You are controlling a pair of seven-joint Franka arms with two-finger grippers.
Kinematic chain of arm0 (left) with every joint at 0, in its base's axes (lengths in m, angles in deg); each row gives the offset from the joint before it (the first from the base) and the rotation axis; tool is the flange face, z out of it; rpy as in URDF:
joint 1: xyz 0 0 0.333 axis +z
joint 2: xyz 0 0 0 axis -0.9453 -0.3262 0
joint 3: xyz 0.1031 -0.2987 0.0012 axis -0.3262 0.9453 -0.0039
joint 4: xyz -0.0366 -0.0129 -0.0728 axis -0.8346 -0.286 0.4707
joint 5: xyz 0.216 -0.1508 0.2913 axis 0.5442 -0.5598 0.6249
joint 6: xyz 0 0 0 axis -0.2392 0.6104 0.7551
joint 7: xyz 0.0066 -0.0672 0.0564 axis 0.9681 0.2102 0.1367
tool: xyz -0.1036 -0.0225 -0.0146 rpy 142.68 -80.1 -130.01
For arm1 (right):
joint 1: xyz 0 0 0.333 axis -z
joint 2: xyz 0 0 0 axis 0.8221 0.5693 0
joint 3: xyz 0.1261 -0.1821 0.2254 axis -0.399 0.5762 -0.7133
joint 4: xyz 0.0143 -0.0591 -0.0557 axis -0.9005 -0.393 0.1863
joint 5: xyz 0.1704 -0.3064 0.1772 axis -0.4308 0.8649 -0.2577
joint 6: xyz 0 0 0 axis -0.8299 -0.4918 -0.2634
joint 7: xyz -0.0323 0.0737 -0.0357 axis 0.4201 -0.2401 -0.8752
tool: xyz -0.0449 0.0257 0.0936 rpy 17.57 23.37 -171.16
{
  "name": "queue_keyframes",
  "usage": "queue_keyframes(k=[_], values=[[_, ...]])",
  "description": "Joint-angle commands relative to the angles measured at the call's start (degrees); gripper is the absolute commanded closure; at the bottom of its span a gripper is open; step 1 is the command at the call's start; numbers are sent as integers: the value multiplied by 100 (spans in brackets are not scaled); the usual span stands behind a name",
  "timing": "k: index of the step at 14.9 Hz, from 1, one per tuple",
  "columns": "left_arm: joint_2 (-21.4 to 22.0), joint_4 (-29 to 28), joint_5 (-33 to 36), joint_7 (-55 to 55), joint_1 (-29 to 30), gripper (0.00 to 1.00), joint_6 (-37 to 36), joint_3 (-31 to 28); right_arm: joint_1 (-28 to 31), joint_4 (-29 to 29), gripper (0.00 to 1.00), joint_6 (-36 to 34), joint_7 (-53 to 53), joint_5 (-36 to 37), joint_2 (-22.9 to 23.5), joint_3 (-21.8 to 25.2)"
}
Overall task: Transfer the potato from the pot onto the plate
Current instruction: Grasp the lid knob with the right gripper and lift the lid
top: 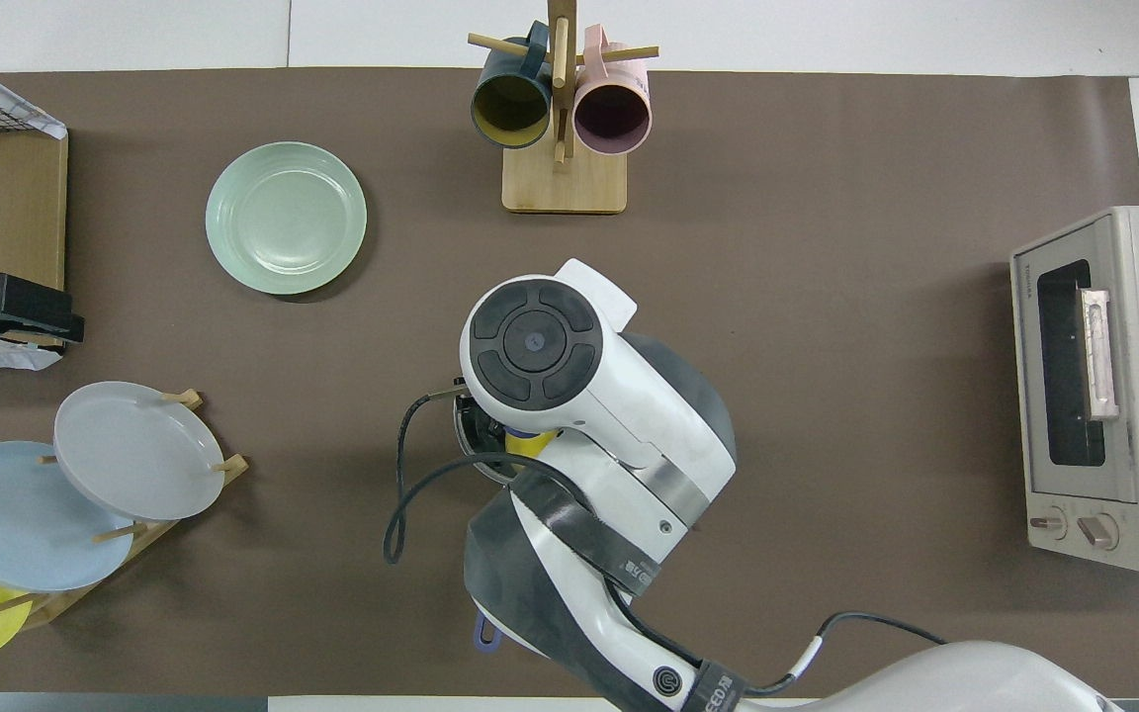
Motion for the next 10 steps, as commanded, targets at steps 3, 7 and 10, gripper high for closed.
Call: queue_keyframes(k=[3,7,10], values=[[151,-150,82,61,0,0,0,-8,-9,-403,5,301,-80,328,-135,-40],[151,-159,82,61,0,0,0,-8,8,-666,5,695,-62,417,-179,-40],[151,-159,82,61,-9,0,0,-8,-18,-711,7,819,-97,513,-101,-40]])
